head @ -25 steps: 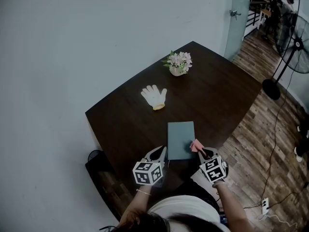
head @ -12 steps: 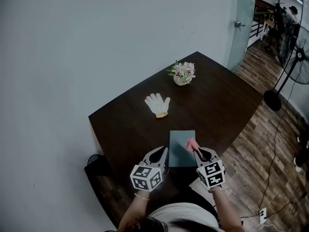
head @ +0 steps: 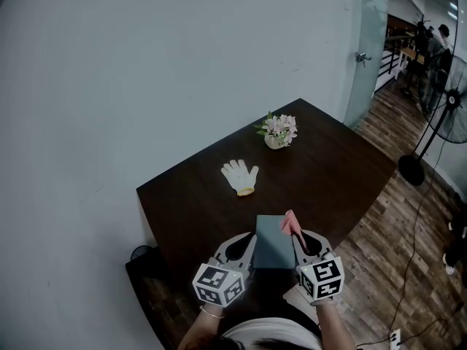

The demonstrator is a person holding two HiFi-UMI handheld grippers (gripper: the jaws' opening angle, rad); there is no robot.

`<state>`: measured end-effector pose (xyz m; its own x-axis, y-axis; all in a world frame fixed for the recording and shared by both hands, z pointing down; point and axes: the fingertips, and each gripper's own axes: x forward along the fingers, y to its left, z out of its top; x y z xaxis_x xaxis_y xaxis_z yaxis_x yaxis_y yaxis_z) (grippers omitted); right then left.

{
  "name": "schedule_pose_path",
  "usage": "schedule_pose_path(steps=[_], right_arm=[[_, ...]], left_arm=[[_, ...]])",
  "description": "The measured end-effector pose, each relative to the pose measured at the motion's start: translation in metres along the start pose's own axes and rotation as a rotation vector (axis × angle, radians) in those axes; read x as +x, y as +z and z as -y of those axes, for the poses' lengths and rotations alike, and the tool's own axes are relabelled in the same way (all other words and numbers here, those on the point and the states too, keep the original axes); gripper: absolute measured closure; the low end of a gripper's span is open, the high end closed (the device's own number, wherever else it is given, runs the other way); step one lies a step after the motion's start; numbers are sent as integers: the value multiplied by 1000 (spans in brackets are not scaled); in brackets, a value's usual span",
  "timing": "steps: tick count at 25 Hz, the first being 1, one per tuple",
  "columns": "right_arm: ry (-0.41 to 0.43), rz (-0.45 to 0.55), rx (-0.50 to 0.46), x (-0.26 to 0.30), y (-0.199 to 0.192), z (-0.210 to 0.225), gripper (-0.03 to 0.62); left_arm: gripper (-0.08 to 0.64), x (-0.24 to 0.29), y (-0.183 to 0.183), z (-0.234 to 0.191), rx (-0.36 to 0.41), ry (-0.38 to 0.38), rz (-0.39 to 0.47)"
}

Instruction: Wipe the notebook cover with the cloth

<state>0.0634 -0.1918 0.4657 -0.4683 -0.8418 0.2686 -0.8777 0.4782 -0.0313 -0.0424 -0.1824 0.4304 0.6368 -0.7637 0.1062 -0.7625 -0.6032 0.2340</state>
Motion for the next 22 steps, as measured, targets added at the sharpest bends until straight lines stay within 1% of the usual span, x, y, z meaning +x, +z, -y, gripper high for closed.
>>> schedule_pose_path(steps=[4, 8, 14, 18, 22], right_arm=[[4, 55, 2, -9, 21, -5, 554], [17, 88, 13, -15, 31, -7, 554], [19, 114, 17, -22, 46, -5, 555], [12, 124, 21, -27, 51, 0, 555], [-1, 133, 20, -32, 56, 5, 555]], left_arm=[[542, -8, 15, 8, 16, -2, 29], [542, -12, 27, 16, 30, -1, 51], [541, -16, 49, 22, 47, 0, 84], [541, -18, 58, 25, 50, 6, 96], [541, -16, 63, 30, 69, 2, 98]])
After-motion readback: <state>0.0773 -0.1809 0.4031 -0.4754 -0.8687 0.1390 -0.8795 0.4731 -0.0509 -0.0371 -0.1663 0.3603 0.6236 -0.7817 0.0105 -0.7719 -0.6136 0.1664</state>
